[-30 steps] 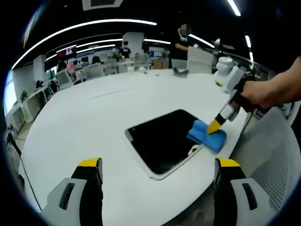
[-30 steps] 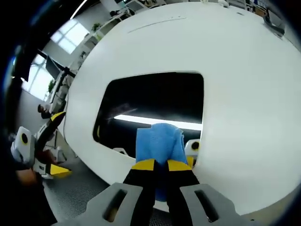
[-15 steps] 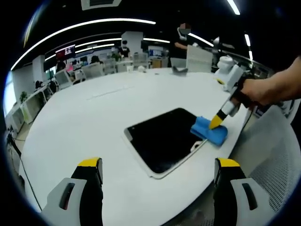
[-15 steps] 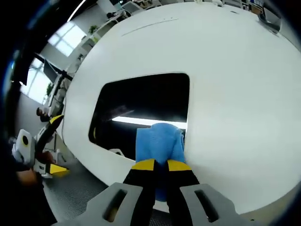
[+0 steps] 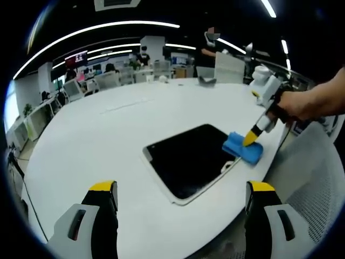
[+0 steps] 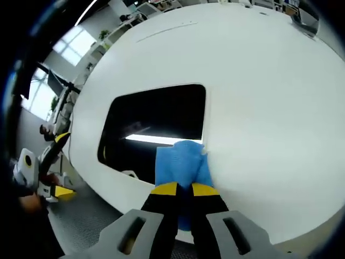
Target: Wipe the mirror surface with the cleaning cloth until all visible marks leave the cleaned area.
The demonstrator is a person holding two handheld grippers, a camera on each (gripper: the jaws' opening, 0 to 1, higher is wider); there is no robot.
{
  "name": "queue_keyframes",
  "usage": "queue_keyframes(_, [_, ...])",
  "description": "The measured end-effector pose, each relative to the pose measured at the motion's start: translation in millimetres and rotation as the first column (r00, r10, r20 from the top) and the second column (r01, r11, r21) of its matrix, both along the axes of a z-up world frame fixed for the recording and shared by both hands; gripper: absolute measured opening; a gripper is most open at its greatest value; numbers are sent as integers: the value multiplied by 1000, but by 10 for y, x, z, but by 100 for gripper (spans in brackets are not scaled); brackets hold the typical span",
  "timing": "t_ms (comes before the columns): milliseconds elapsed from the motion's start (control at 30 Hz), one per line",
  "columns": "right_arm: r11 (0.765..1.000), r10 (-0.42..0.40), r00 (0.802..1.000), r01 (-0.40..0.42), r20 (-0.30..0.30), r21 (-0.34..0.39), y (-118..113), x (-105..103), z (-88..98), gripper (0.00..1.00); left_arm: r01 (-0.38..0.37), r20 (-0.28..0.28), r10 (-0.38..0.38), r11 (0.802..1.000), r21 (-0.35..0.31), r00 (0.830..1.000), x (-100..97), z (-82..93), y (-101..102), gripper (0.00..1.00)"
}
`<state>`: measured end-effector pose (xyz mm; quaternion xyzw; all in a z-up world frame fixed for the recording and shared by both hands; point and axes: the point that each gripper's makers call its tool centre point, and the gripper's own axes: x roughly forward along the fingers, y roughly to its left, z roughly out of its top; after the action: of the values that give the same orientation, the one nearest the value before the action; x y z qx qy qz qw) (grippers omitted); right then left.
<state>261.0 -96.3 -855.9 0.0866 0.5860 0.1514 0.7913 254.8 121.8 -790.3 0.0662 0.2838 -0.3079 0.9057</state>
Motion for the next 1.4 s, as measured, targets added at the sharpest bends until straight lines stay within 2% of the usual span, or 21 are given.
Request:
queue_keyframes(300, [1000,8,1000,-8,-4,-5,7,11,1,2,-7,-1,7,1000,-3,1000,7,-2,7,99])
queue_keyframes(667, [1000,15,1000,-15,-5,-14,25,145,-4,2,-4,2,4,1000,7,1000,12,-9,9,99])
queue_keyframes(1400, [999,-1,1000,2,11,-34,-10,717,-6,2,1,2,-1,1000,14,1000,12,-26,11,99])
